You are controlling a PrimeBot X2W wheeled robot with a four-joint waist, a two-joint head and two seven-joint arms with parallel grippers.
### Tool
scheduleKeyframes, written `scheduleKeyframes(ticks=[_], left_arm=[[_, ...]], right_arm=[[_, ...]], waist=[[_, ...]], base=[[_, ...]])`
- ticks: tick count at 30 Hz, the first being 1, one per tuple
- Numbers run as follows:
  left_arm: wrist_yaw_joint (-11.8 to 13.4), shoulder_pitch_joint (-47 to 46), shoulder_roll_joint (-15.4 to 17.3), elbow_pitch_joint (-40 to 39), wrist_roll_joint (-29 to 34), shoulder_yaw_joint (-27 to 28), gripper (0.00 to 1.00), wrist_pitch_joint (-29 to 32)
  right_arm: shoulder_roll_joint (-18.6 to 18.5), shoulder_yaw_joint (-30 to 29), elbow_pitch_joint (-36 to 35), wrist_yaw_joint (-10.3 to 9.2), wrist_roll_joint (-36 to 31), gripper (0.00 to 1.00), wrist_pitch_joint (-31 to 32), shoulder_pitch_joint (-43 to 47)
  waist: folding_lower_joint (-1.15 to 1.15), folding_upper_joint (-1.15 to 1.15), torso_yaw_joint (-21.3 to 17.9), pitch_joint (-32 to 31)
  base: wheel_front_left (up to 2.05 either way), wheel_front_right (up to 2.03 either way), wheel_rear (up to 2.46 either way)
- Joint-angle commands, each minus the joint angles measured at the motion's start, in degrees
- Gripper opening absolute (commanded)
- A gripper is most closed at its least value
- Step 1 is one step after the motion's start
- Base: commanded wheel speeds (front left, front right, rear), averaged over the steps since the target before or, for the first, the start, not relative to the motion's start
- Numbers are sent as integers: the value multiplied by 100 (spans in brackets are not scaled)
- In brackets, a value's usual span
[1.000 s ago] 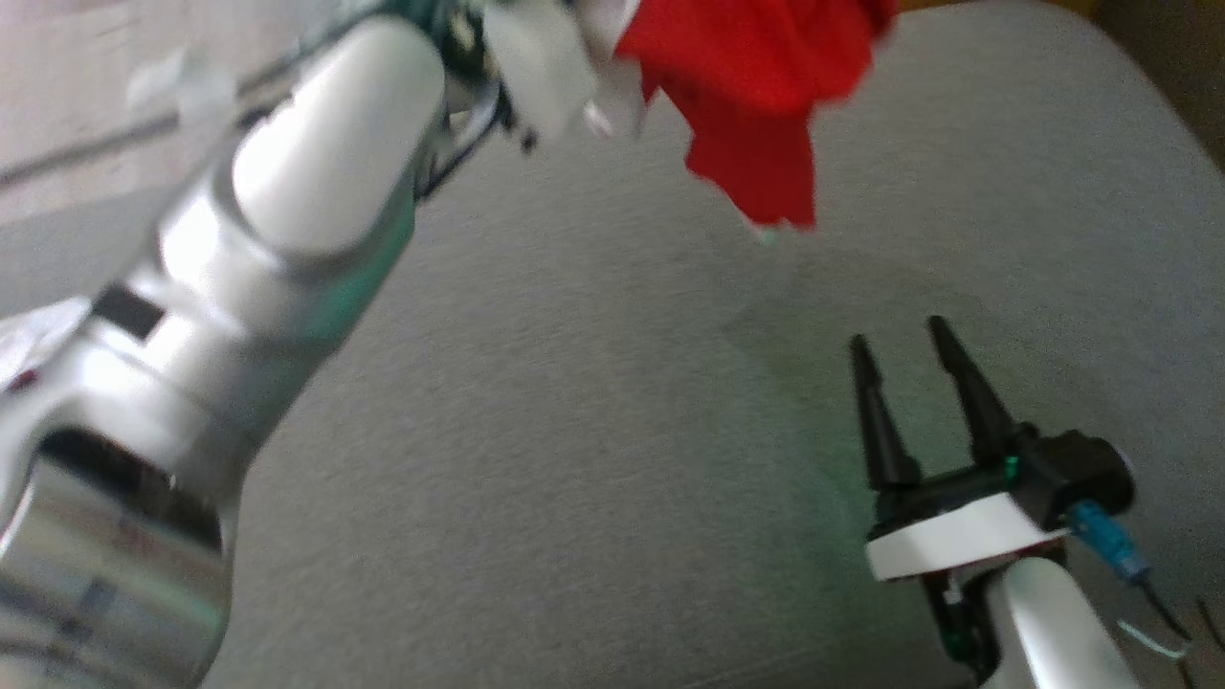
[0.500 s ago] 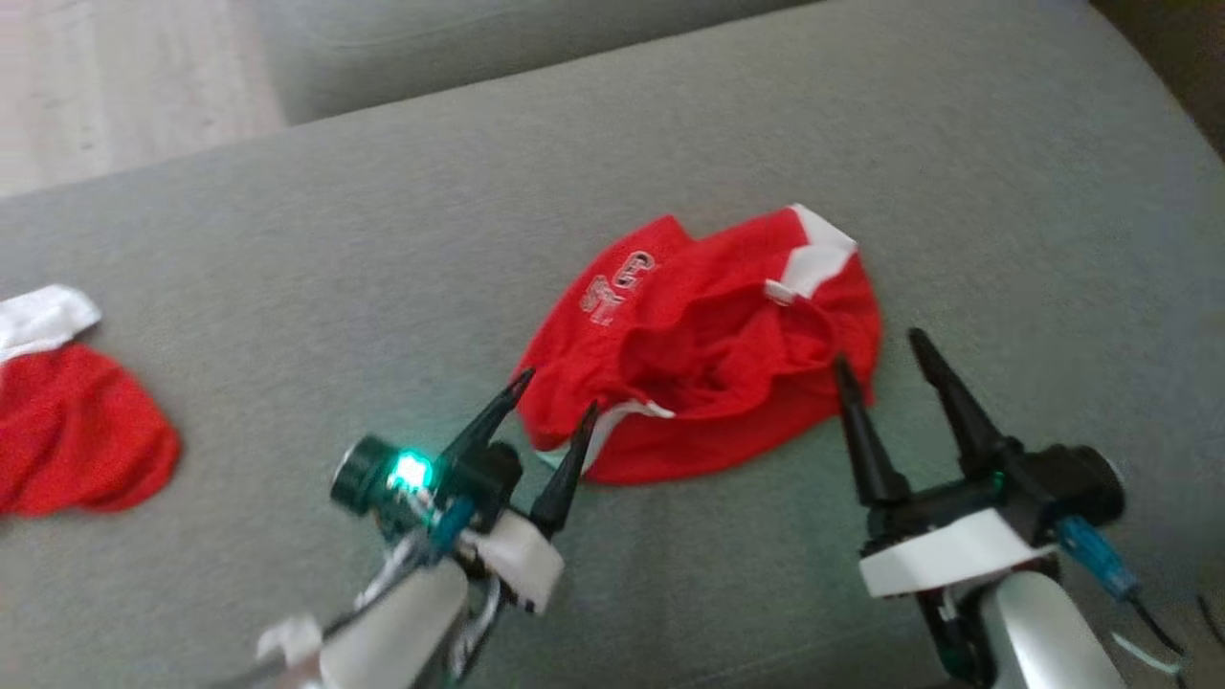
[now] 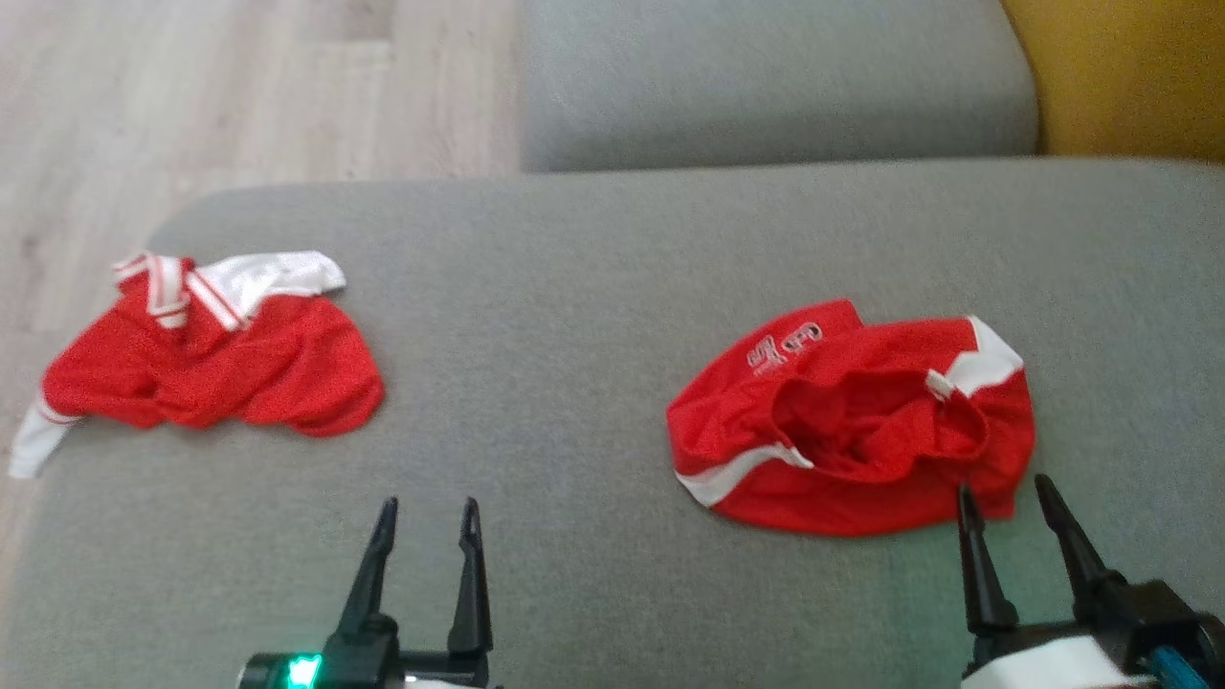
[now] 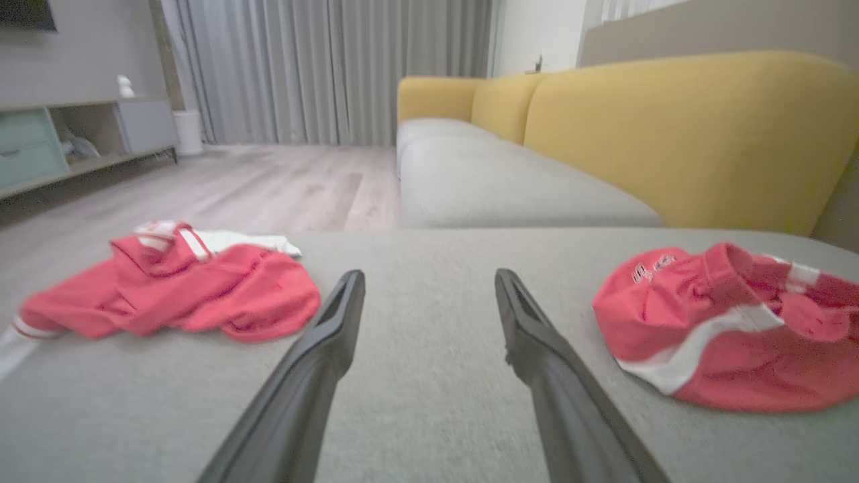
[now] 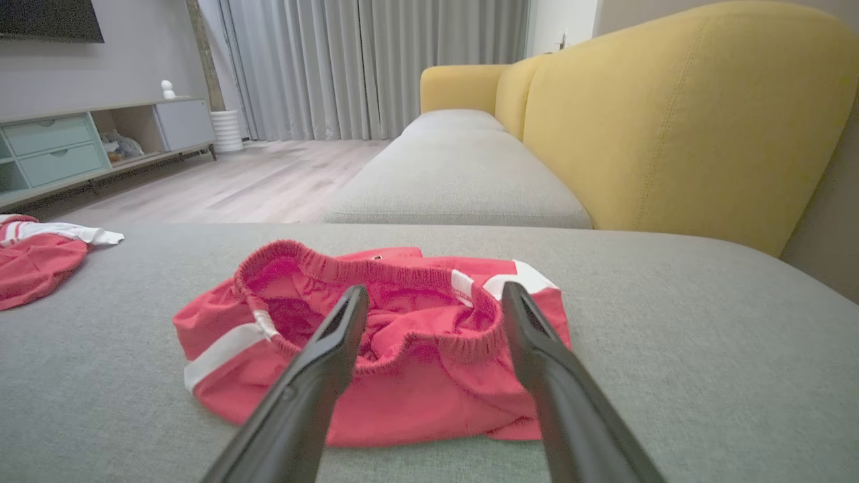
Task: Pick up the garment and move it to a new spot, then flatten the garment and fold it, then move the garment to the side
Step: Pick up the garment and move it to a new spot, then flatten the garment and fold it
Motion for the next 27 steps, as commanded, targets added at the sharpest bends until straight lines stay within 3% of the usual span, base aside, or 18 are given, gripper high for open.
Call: scheduleKeyframes(ticks=[1, 6, 15, 27], left_arm=[[-53, -52, -99, -550, 269, 400, 100, -70], [-205, 308, -196, -1104, 586, 794, 100, -71], [-482, 565, -246, -1084, 757, 1048, 100, -71], [-536, 573, -254, -964, 663, 986, 100, -71]], right_arm=[[-36, 58, -242, -4, 39, 100, -62, -31], [-36, 165, -292, -4, 246, 100, -62, 85], [-36, 255, -305, -4, 369, 100, -62, 128], [-36, 198, -246, -4, 409, 100, -62, 99]], waist=[[1, 0, 331, -353], [1, 0, 317, -449], [1, 0, 242, -550], [1, 0, 237, -564]], base=[[0, 0, 0], [0, 0, 0], [0, 0, 0], [0, 0, 0]])
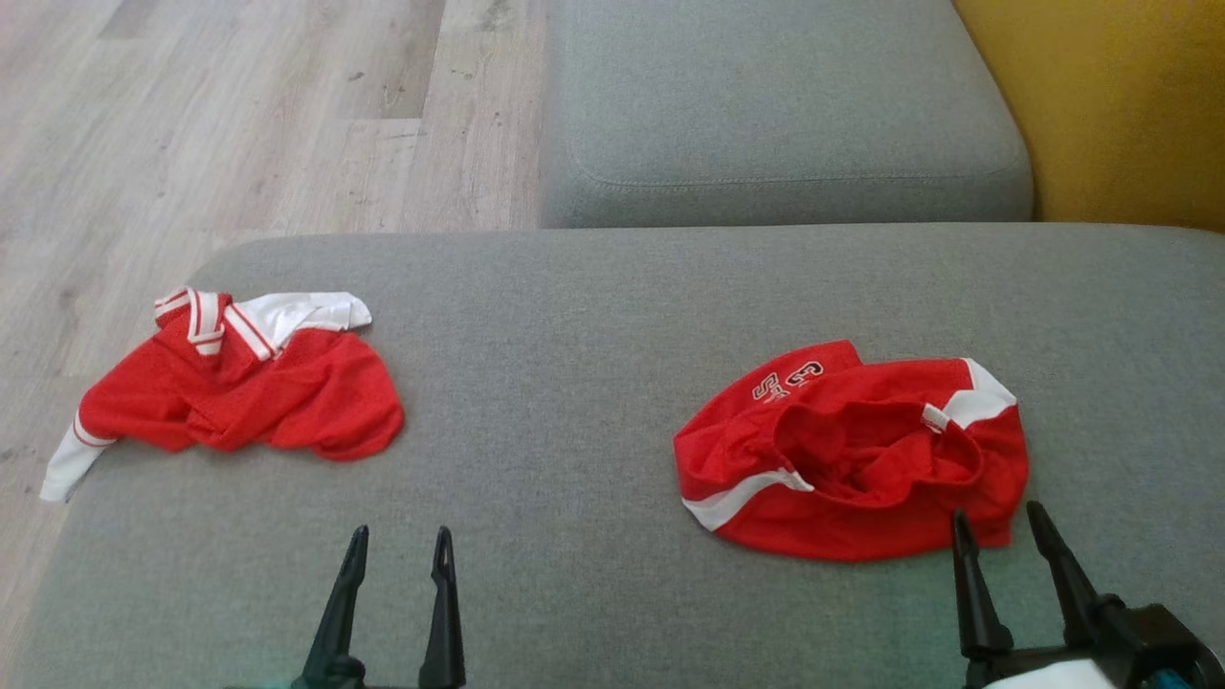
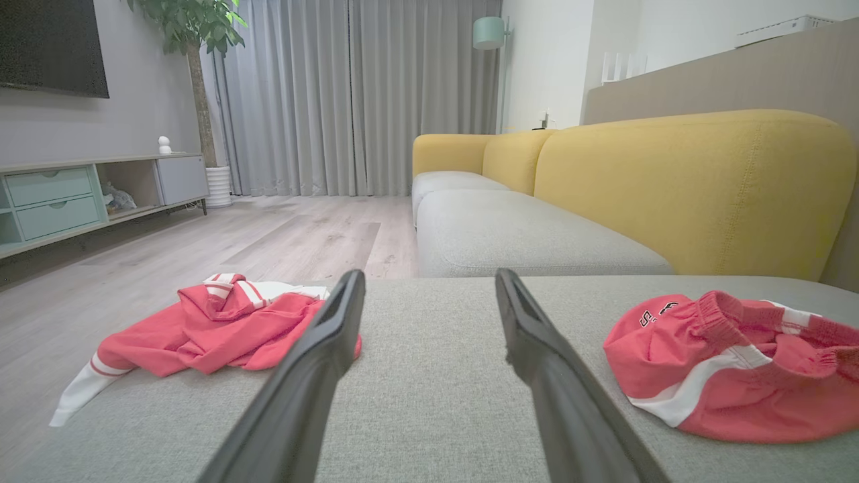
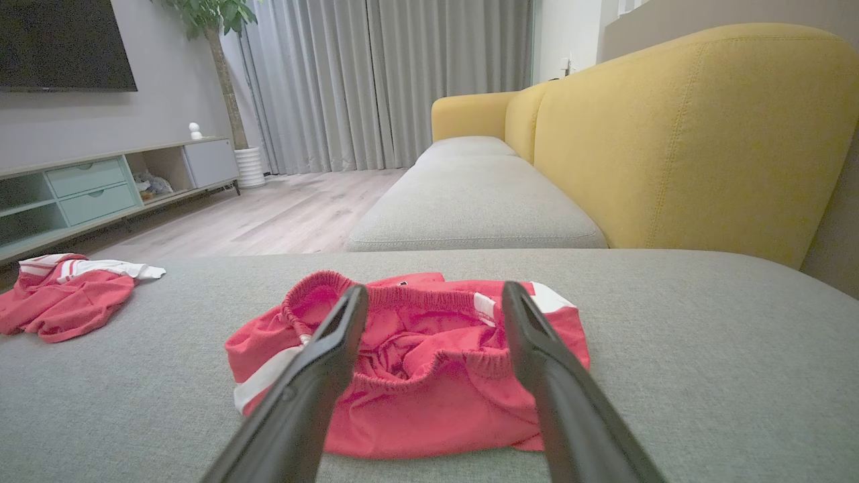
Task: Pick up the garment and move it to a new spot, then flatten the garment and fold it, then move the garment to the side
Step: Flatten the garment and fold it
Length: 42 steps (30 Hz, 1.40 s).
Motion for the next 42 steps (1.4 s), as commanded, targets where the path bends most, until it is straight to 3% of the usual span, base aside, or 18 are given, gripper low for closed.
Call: scheduleKeyframes(ticks=[1, 17, 26, 32, 38, 42], left_arm=[[-3, -209, -53, -165, -47, 123, 100, -30], [26, -235, -54, -122, -59, 66, 100, -30], [-188, -485, -54, 24, -224, -243, 100, -30], [-599, -1364, -54, 392, -432, -1190, 100, -30], [-924, -2940, -54, 1262, -685, -2324, 100, -30], [-981, -3934, -54, 1952, -1536, -3064, 100, 15]], right_arm=[[-43, 104, -170, -4, 37, 100, -62, -207], [-43, 43, -184, -4, 29, 100, -62, -224], [-43, 28, -201, -4, 36, 100, -62, -295], [-43, 142, -235, -4, -21, 100, -62, -475], [-43, 439, -254, -4, -35, 100, -62, -958], [-43, 549, -239, -4, 0, 100, -62, -1205]], waist=[[0, 0, -6, -2], [0, 0, -35, 31], [0, 0, -219, 319], [0, 0, -643, 801], [0, 0, -1290, 1657], [0, 0, -1750, 2054]], base=[[0, 0, 0], [0, 0, 0], [0, 0, 0], [0, 0, 0], [0, 0, 0], [0, 0, 0]])
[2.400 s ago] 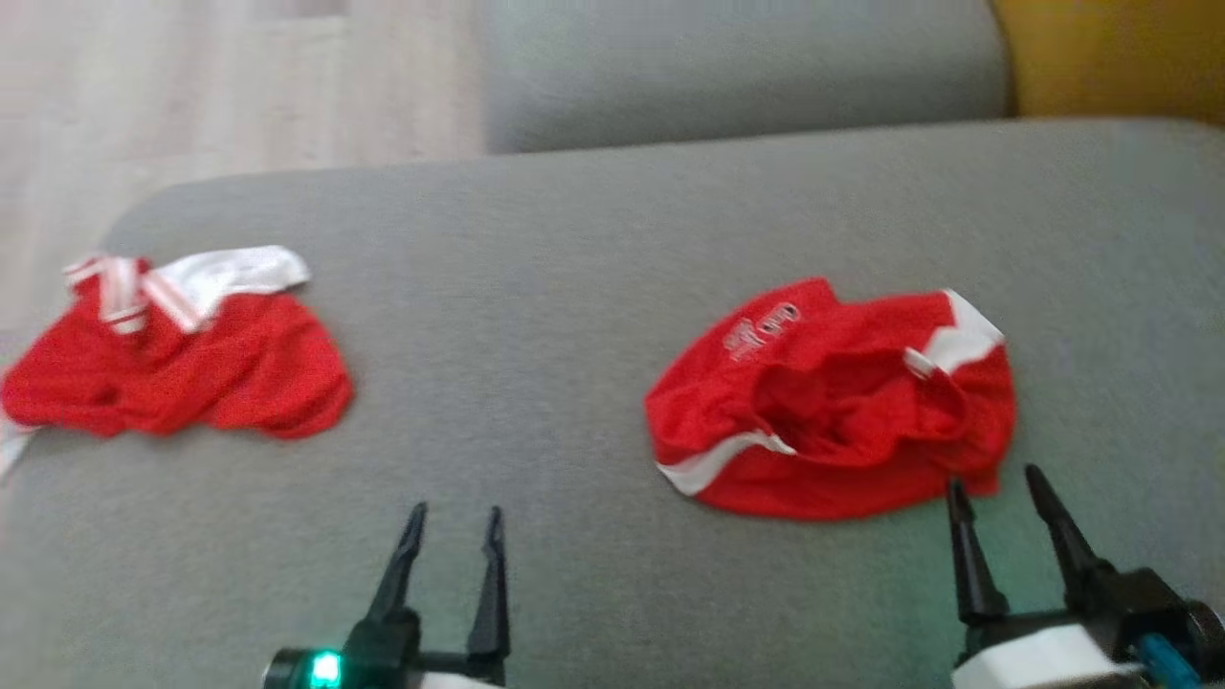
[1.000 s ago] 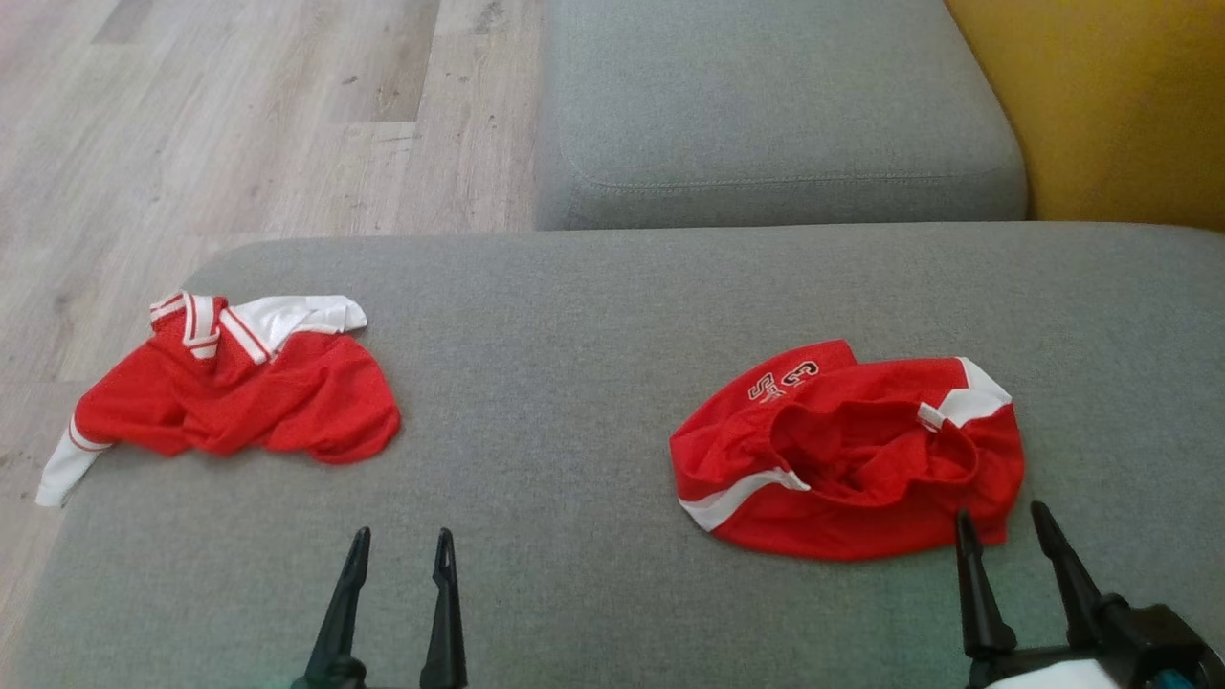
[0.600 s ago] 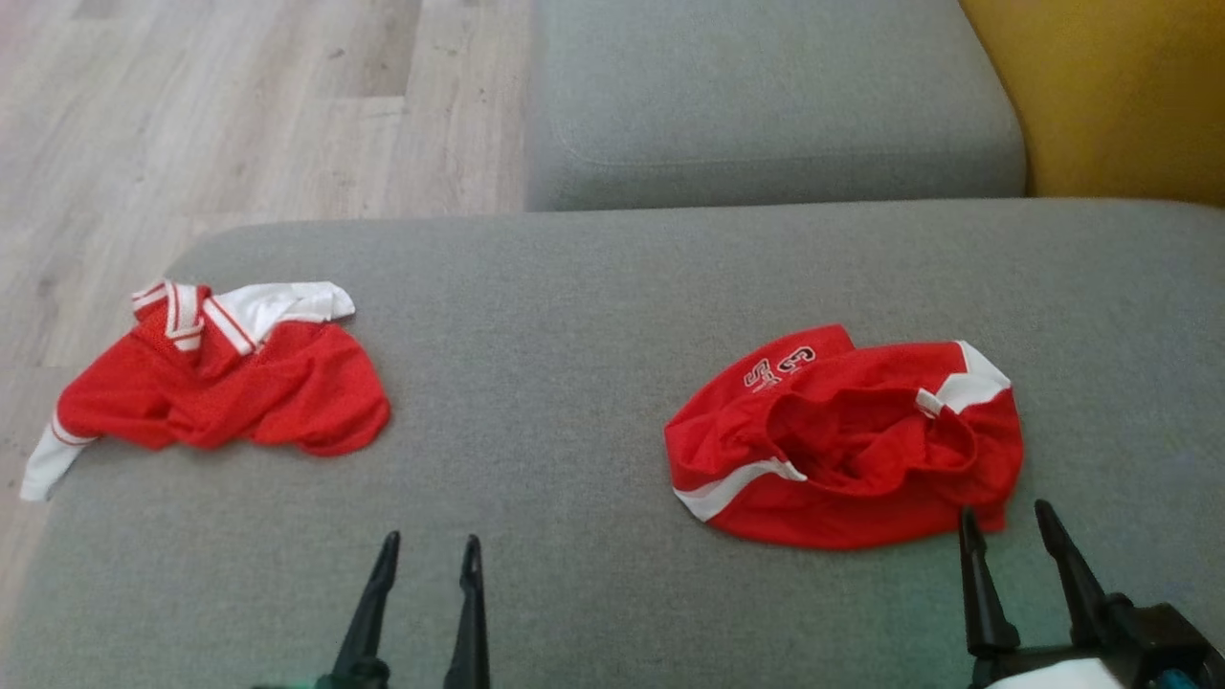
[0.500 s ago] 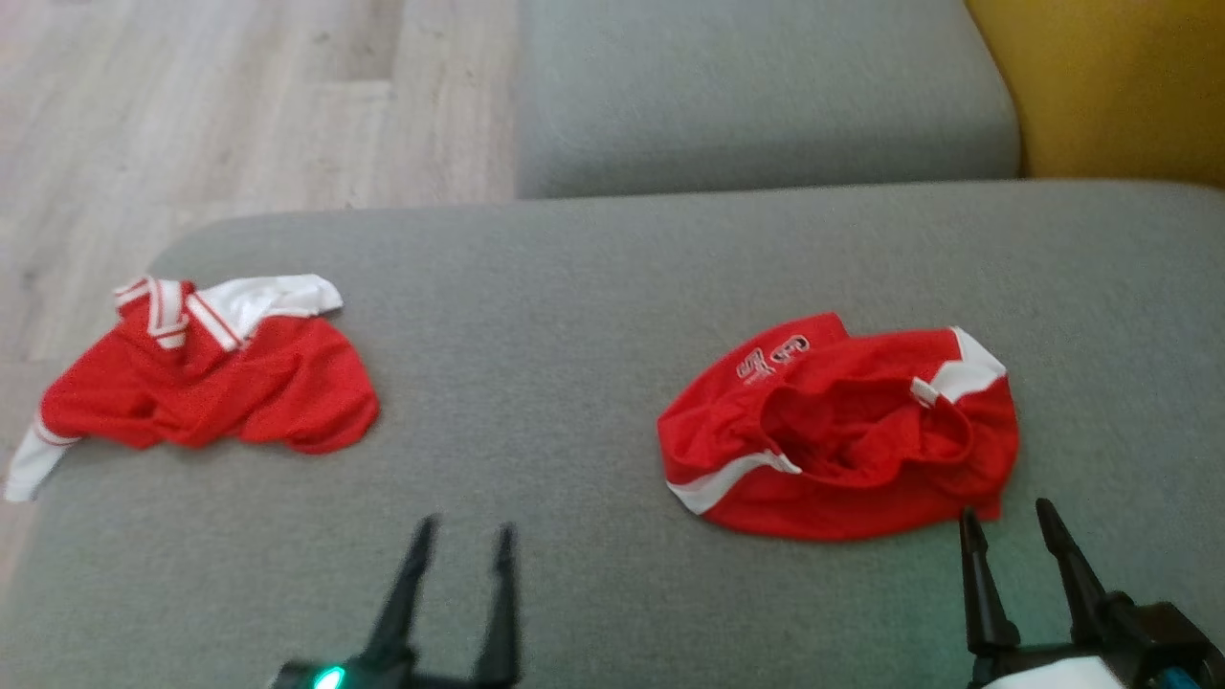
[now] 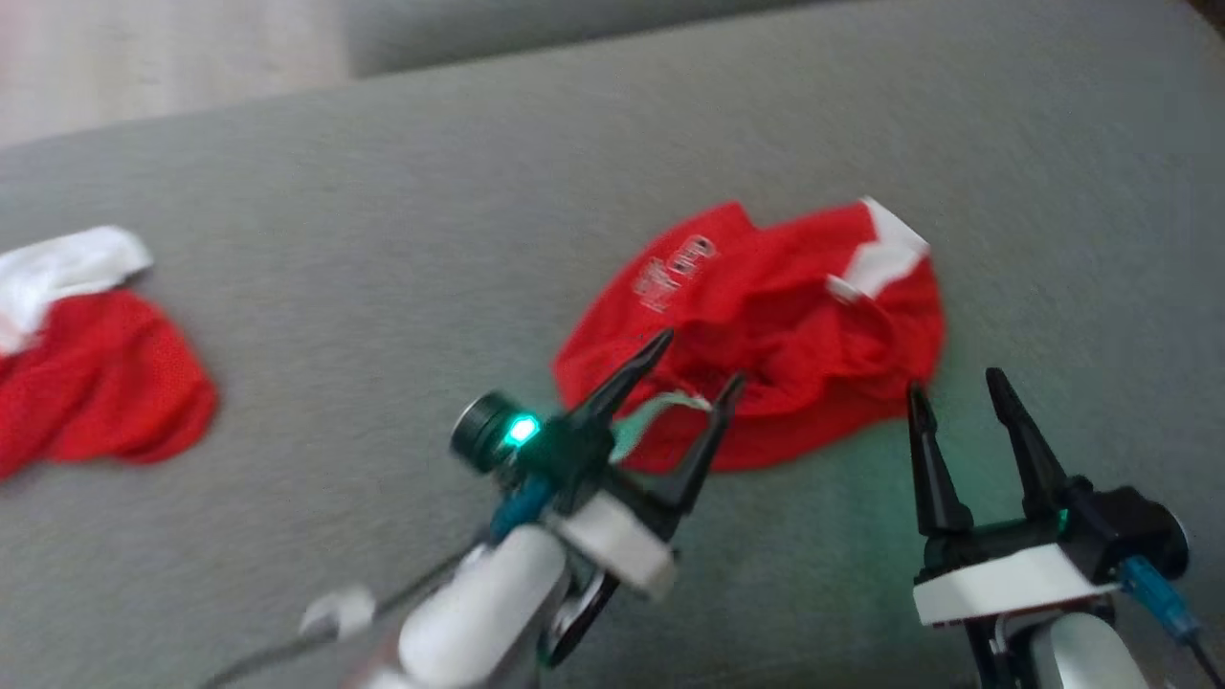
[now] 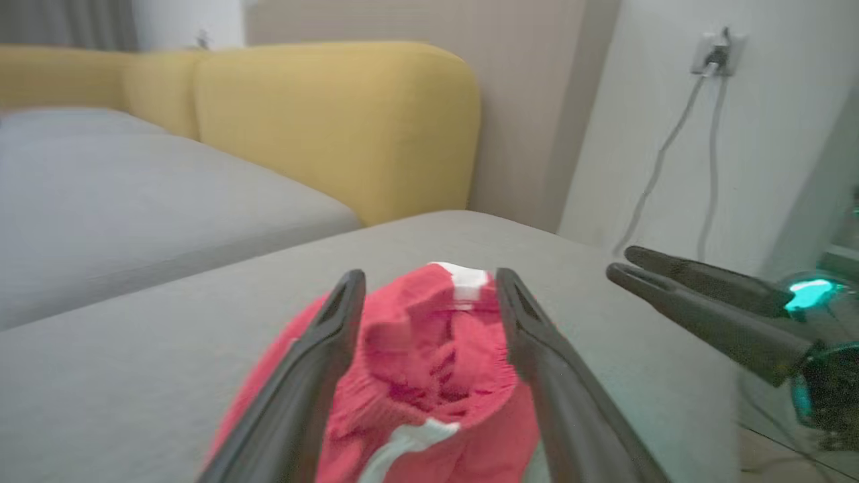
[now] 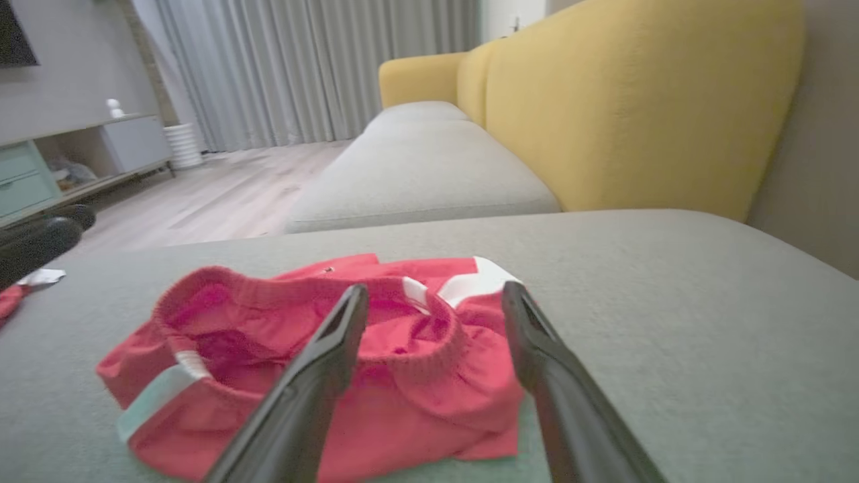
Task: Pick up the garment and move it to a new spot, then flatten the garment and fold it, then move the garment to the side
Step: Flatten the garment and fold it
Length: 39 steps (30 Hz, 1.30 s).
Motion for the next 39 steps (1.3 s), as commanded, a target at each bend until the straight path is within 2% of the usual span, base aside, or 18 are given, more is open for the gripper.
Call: scheduleKeyframes(ticks=[1, 4, 6, 11, 15, 16, 17, 22, 28, 29, 30, 31, 34, 39], left_arm=[[-42, -402, -41, 3, -371, -113, 100, 87], [-83, -979, -41, 230, -1238, -682, 100, 394], [-106, -1353, -41, 413, -1528, -1096, 100, 599], [273, -2141, -41, 1214, -1404, -1925, 100, 869], [706, -2493, -41, 1770, -1154, -2312, 100, 833], [749, -2526, -41, 1834, -1139, -2361, 39, 782], [721, -2539, -41, 1861, -1148, -2410, 0, 737], [402, -2483, -41, 1780, -1102, -2582, 0, 517], [193, -2129, 65, 1675, -875, -2644, 0, 352], [193, -2129, 65, 1675, -875, -2644, 0, 352], [61, -1911, 247, 1538, -903, -2652, 0, 409], [61, -1911, 247, 1538, -903, -2652, 0, 409], [-20, -1599, 585, 1222, -976, -2658, 0, 543], [253, -1236, 1152, 622, -1038, -2639, 0, 790]], right_arm=[[-44, 159, -162, -4, 6, 100, -61, -128], [-44, 207, -152, -4, 43, 100, -61, -203], [-44, 206, -153, -4, 78, 100, -61, -221], [-44, 273, -155, -4, 151, 100, -61, -274], [-44, 306, -177, -4, 199, 100, -61, -309], [-44, 291, -181, -4, 209, 100, -61, -308], [-44, 258, -186, -4, 222, 100, -61, -303], [-44, 44, -205, -4, 255, 100, -61, -232], [-44, -153, -217, -4, 183, 100, -61, -103], [-44, -153, -217, -4, 183, 100, -61, -103], [-44, -189, -220, -4, 148, 100, -61, -61], [-44, -189, -220, -4, 148, 100, -61, -61], [-44, -231, -209, -4, 92, 100, -61, -16], [-44, -284, -220, -4, 40, 100, -61, -14]], waist=[[-1, 0, -641, 582], [-1, 0, -937, 767], [-1, 0, -1082, 858], [-1, 0, -1357, 1041], [-1, 0, -1441, 1139], [-1, 0, -1431, 1152], [-1, 0, -1405, 1156], [-1, 0, -1065, 1039], [-1, 0, -358, 709], [-1, 0, -358, 709], [-1, 0, -140, 605], [-1, 0, -140, 605], [-1, 0, 121, 483], [-1, 0, 325, 431]], base=[[0, 0, 0], [0, 0, 0], [0, 0, 0], [0, 0, 0], [0, 0, 0], [0, 0, 0], [0, 0, 0], [0, 0, 0], [0, 0, 0], [0, 0, 0], [0, 0, 0], [0, 0, 0], [0, 0, 0], [0, 0, 0]])
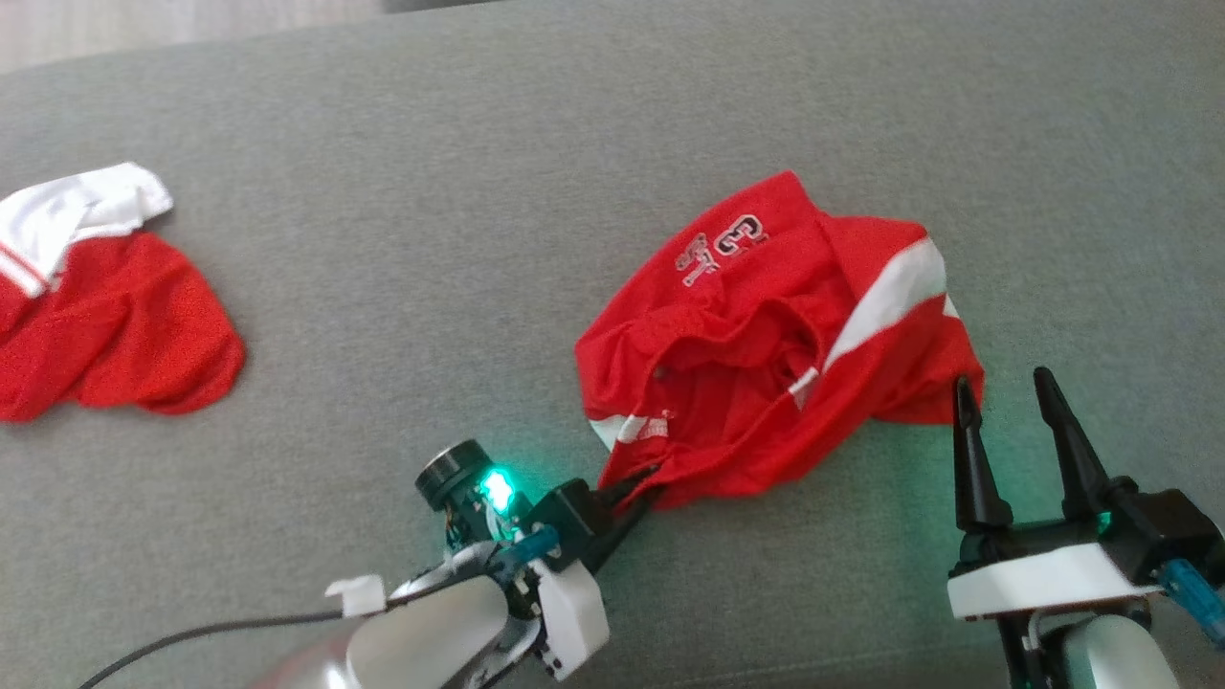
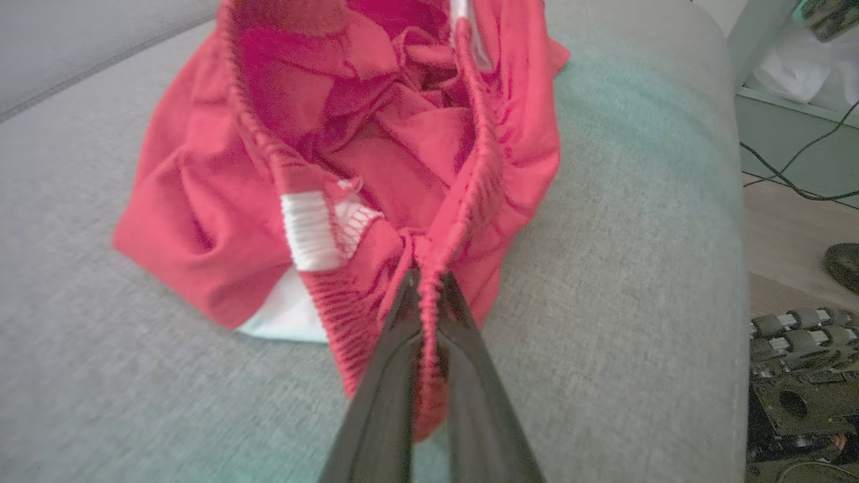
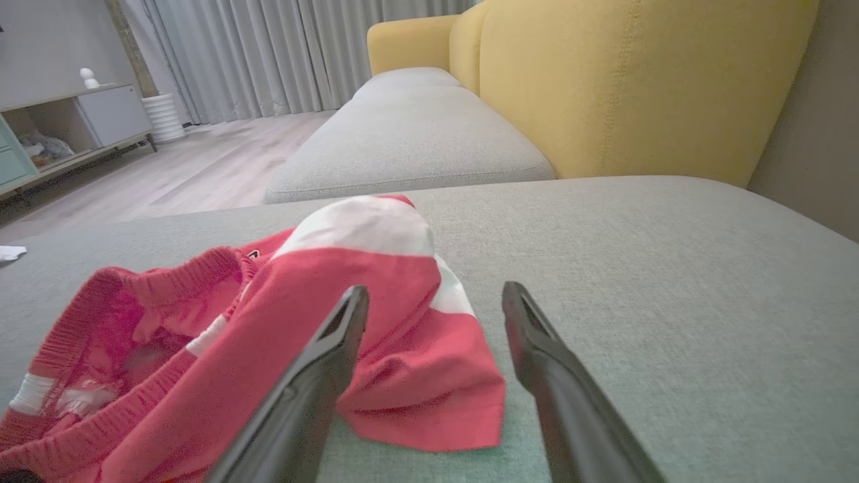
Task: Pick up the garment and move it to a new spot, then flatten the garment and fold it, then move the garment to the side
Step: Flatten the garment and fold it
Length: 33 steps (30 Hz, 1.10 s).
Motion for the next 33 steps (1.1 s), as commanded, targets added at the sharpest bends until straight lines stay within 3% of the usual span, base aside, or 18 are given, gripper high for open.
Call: scheduleKeyframes(ticks=[1, 2, 3, 4, 7, 11, 15, 20, 29, 30, 31, 32, 33], left_arm=[[80, -59, 141, -308, -53, 139, 0, 9], [92, 5, 167, -461, -123, 176, 0, -10], [107, 54, 161, -617, -196, 219, 96, -30], [113, 78, 139, -766, -244, 242, 100, -34], [188, 49, -68, -1283, -429, 404, 100, -62], [329, -113, -409, -1357, -570, 623, 100, -106], [472, -302, -726, -874, -739, 757, 100, 144], [701, -545, -891, -202, -790, 856, 100, 369], [453, -667, -1023, 346, -992, 843, 100, 370], [431, -677, -1037, 367, -1000, 835, 80, 337], [416, -691, -1049, 375, -1003, 834, 27, 275], [399, -708, -1061, 376, -1012, 841, 0, 202], [368, -740, -1072, 368, -1008, 835, 0, 130]], right_arm=[[-44, 103, -194, -4, -28, 100, -61, -36], [-44, 101, -201, -4, -29, 100, -61, -35], [-44, 101, -206, -4, -31, 100, -61, -32], [-44, 104, -205, -4, -34, 100, -61, -28], [-44, 136, -195, -4, -60, 100, -61, -34], [-44, 134, -162, -4, -56, 100, -61, -56], [-44, 213, -147, -4, -22, 100, -61, -109], [-44, 252, -155, -4, 23, 100, -61, -154], [-44, 278, -130, -4, 142, 100, -61, -179], [-44, 287, -126, -4, 146, 100, -61, -185], [-44, 295, -122, -4, 151, 100, -61, -191], [-44, 299, -118, -4, 156, 100, -61, -195], [-44, 302, -113, -4, 159, 100, -61, -197]], waist=[[1, 0, 125, -85], [1, 0, 136, -87], [1, 0, 142, -90], [1, 0, 140, -94], [1, 0, 46, -124], [1, 0, -131, -101], [1, 0, -374, -23], [1, 0, -652, 79], [1, 0, -881, 156], [1, 0, -896, 156], [1, 0, -911, 156], [1, 0, -924, 151], [1, 0, -936, 139]], base=[[0, 0, 0], [0, 0, 0], [0, 0, 0], [0, 0, 0], [0, 0, 0], [0, 0, 0], [0, 0, 0], [0, 0, 0], [0, 0, 0], [0, 0, 0], [0, 0, 0], [0, 0, 0], [0, 0, 0]])
